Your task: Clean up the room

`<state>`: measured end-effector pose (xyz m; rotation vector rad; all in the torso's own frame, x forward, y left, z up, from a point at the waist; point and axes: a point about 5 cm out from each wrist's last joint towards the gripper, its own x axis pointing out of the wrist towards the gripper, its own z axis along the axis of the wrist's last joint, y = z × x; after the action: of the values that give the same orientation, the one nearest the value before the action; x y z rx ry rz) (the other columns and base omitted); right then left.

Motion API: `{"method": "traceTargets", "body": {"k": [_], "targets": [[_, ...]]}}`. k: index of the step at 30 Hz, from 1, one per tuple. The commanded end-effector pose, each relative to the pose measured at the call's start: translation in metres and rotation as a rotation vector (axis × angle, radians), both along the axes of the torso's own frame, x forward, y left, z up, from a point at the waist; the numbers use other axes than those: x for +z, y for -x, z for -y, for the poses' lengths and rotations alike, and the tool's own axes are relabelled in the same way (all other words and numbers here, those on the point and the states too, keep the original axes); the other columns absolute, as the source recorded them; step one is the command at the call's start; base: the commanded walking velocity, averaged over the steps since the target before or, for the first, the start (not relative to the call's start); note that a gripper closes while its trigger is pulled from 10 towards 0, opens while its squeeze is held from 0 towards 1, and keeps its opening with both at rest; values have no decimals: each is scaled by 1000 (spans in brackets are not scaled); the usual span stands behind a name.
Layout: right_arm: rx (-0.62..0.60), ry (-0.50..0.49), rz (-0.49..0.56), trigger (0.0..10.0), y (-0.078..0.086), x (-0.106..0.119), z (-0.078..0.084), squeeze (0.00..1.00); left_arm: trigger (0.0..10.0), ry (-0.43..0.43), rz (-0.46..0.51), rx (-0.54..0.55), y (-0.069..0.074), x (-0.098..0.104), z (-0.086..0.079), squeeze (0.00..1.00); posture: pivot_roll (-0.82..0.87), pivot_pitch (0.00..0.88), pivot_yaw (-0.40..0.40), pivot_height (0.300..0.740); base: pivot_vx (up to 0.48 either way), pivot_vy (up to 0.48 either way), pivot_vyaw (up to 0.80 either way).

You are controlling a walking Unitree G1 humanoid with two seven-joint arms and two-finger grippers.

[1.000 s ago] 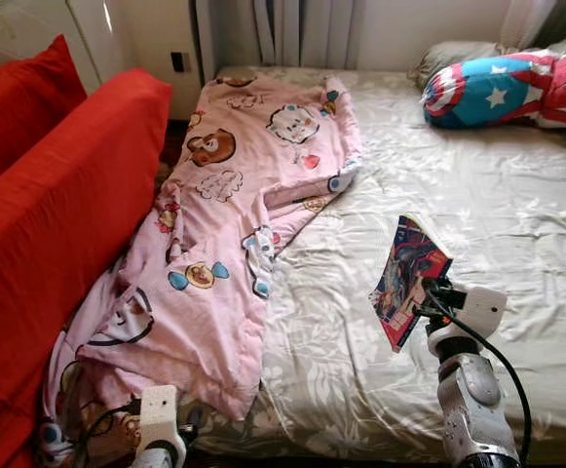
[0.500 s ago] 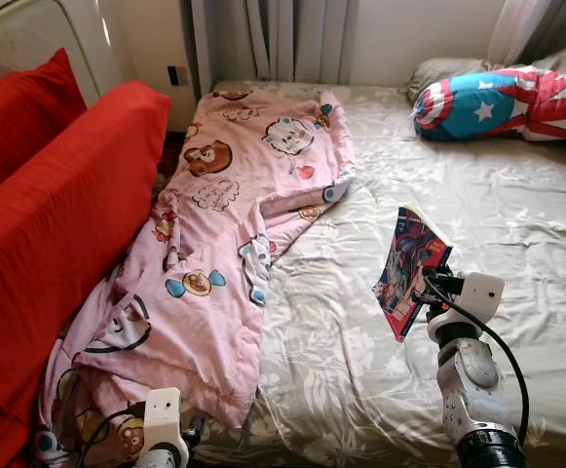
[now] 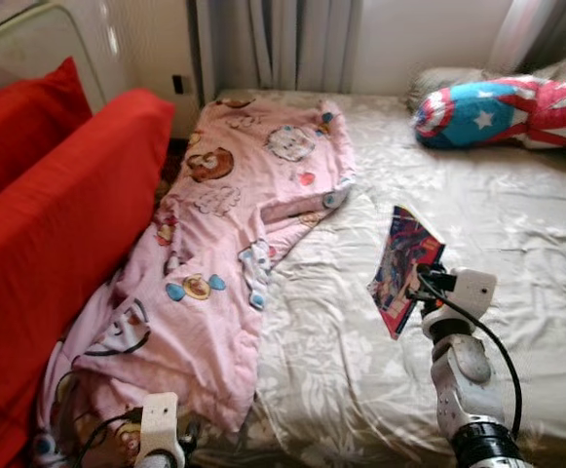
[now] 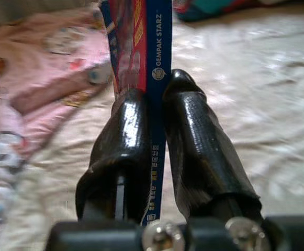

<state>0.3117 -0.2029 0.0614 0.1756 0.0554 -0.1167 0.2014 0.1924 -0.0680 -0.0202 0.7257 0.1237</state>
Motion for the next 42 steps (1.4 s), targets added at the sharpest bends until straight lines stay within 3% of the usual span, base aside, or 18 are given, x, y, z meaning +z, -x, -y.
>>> {"method": "traceTargets", "body": {"k": [1,12,30,42], "targets": [[-12,11,37,10000,-1,6,3,0,10000,-14,-33,1,9,-5,-2,0,-77,96,-58,729,0,-274,-675],[8,17,33,10000,5,1,-2,0,10000,-30,-69,-4,24,-12,-5,0,-79,118,-52,729,0,-287,0],[35,55,35,10000,9,-1,-6,0,10000,-34,-104,-3,32,-16,-7,0,-87,106,-36,729,0,-307,0],[49,66,38,10000,11,-2,-10,0,10000,-36,-111,5,36,-17,-9,0,-89,105,-33,729,0,-305,350]]}}
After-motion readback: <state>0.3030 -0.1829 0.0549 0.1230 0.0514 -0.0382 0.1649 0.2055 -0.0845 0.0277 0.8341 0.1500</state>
